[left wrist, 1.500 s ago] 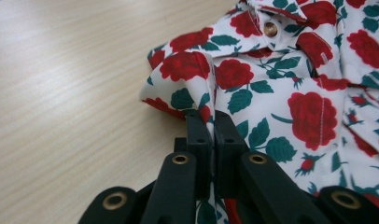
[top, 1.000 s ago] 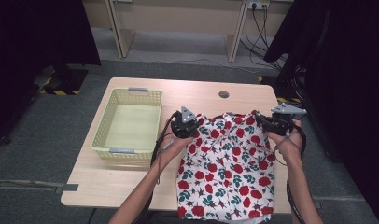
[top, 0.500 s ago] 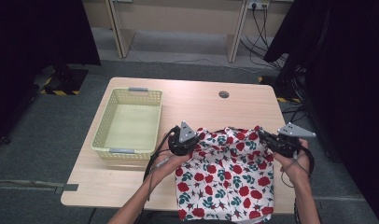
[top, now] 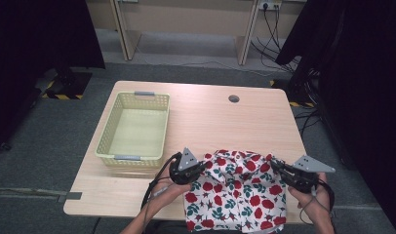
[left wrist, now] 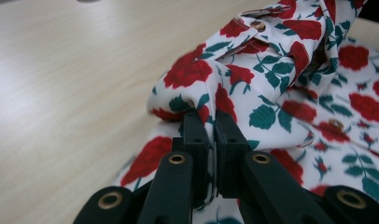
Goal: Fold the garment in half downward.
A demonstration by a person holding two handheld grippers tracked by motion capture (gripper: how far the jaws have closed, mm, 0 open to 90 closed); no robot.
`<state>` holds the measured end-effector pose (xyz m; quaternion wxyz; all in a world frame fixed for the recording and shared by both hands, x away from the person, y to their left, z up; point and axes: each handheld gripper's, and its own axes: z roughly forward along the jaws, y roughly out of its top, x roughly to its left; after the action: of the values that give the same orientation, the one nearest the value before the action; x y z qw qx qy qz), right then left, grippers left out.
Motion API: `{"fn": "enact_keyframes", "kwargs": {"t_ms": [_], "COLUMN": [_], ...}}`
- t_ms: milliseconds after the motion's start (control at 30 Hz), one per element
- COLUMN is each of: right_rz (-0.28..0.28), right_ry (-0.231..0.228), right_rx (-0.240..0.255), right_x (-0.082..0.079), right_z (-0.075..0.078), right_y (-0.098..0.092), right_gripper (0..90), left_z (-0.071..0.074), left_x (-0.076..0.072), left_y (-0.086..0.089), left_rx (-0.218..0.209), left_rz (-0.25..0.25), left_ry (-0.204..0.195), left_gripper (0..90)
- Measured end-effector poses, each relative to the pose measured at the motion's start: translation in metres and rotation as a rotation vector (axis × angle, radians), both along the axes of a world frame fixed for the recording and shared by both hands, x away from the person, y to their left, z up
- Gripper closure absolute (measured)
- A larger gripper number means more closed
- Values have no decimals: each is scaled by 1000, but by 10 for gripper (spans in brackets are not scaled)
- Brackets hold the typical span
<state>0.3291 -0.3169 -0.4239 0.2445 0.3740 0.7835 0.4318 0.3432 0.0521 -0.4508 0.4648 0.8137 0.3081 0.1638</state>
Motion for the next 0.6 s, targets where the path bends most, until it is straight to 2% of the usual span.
{"fn": "enact_keyframes", "kwargs": {"t_ms": [167,333,367,433,533,600], "right_rz": [15,3,0,-2,-6,-12], "right_ry": [61,108,115,132,152,158], "right_rx": [-33,-58,-70,-81,-110,-111], "right_x": [-12,-20,-21,-22,-21,-21], "right_z": [-19,-36,-38,-43,-47,-48], "right_y": [-1,-3,-3,-3,-1,0], "right_gripper": [856,842,837,828,809,802], "left_z": [-16,-31,-30,-30,-30,-30], "left_x": [-14,-22,-24,-26,-26,-24], "left_y": [2,9,10,10,11,12], "left_rx": [43,103,104,139,133,126], "left_rz": [-12,12,19,31,38,39], "left_ry": [34,65,57,39,47,58], "left_gripper": [827,791,782,772,755,741]}}
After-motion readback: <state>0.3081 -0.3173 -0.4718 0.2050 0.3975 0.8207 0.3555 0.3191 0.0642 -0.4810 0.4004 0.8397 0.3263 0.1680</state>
